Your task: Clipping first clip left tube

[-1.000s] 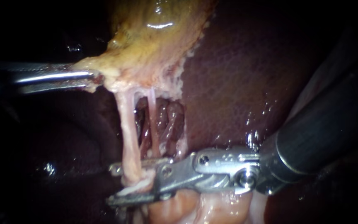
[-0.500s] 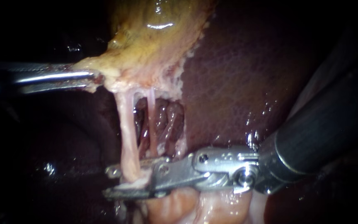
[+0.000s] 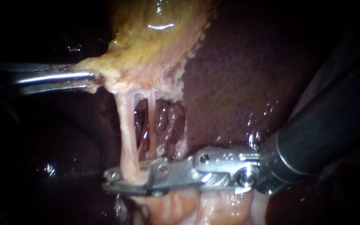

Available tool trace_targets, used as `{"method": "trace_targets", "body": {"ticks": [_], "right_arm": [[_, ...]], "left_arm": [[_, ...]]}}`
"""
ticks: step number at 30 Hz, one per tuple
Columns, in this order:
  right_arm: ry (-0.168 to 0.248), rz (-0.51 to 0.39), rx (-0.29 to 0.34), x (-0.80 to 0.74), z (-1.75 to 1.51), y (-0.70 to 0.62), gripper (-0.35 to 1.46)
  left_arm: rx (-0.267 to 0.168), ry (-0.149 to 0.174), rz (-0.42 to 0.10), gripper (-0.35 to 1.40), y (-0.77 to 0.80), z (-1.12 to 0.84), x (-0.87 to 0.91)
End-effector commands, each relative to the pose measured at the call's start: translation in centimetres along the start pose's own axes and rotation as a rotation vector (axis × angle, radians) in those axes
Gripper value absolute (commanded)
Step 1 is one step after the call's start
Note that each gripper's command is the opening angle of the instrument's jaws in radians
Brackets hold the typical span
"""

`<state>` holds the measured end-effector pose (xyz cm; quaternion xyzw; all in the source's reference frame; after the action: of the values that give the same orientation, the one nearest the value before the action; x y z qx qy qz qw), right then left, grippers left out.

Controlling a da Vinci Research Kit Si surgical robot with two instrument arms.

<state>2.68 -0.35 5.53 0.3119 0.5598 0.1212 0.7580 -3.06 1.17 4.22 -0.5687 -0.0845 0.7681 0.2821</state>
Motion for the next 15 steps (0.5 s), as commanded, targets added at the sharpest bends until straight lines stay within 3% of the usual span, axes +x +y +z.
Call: {"method": "trace_targets", "body": {"ticks": [1,7,15], "right_arm": [[0.0,0.0,0.0,0.0,0.0,0.0,-0.17],[0.0,0.006,-0.002,0.01,-0.01,-0.01,-0.35],[0.001,0.033,0.011,0.07,-0.04,-0.02,-0.35]], "left_arm": [[0.0,0.0,0.0,-0.35,0.0,0.0,0.0],[0.0,0.0,0.0,-0.35,0.0,0.0,0.0],[0.0,0.0,0.0,-0.35,0.0,0.0,0.0]]}}
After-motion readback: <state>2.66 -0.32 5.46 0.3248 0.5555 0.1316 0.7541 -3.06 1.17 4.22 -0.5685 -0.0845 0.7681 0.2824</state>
